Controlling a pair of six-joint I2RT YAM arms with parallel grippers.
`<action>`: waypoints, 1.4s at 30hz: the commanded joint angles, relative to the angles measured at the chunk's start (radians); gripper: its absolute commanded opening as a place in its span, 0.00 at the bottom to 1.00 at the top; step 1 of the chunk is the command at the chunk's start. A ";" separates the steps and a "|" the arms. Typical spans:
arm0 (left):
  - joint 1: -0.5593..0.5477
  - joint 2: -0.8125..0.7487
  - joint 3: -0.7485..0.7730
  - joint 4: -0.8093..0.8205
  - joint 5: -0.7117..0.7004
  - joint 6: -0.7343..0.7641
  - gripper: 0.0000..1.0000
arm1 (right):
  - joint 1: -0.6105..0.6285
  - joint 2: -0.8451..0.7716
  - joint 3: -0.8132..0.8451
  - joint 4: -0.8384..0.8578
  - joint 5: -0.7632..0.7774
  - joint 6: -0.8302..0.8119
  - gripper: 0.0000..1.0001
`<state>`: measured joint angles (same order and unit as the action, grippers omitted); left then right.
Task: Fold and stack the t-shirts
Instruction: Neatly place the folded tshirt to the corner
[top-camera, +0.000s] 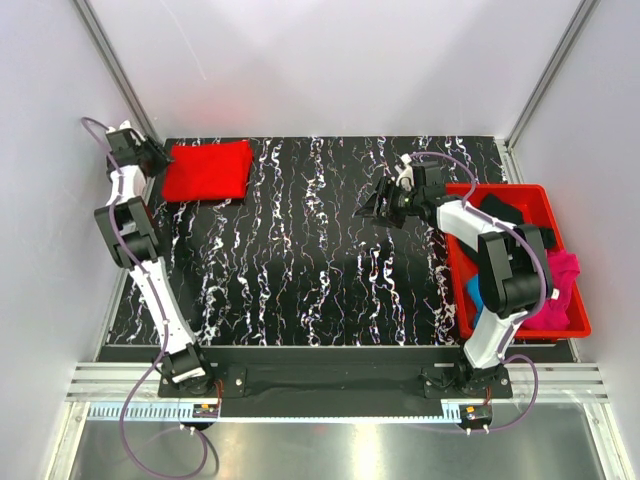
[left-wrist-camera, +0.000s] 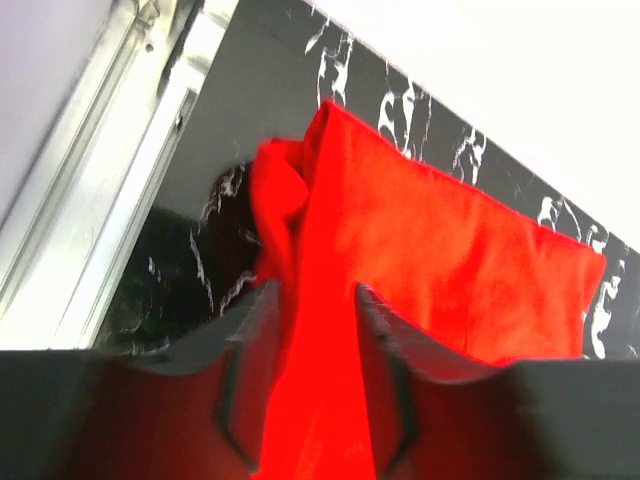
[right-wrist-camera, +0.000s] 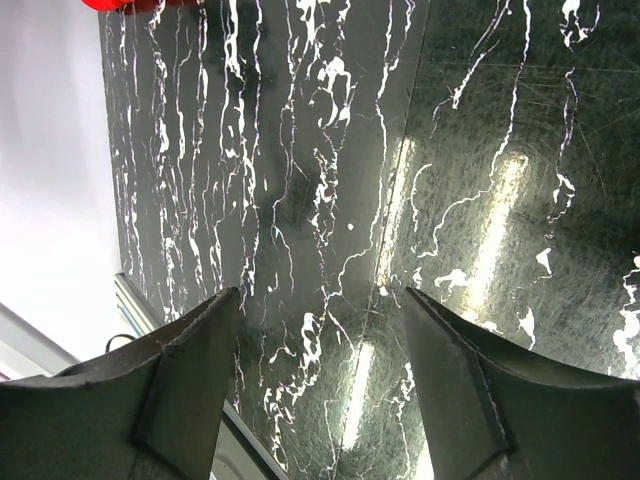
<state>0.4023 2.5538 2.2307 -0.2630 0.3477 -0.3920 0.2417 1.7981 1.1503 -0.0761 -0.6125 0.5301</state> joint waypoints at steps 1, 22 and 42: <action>0.003 -0.196 -0.118 0.087 0.051 -0.027 0.43 | 0.007 -0.062 0.003 -0.005 0.010 -0.022 0.73; -0.238 -0.209 -0.142 -0.231 -0.164 0.150 0.47 | 0.007 -0.115 -0.046 0.016 -0.016 -0.002 0.73; -0.214 -0.418 -0.261 -0.269 0.029 0.139 0.49 | 0.007 -0.173 0.000 -0.125 0.072 -0.062 0.75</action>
<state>0.1993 2.3463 2.0201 -0.5751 0.2375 -0.2371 0.2417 1.7081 1.1011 -0.1398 -0.5835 0.5114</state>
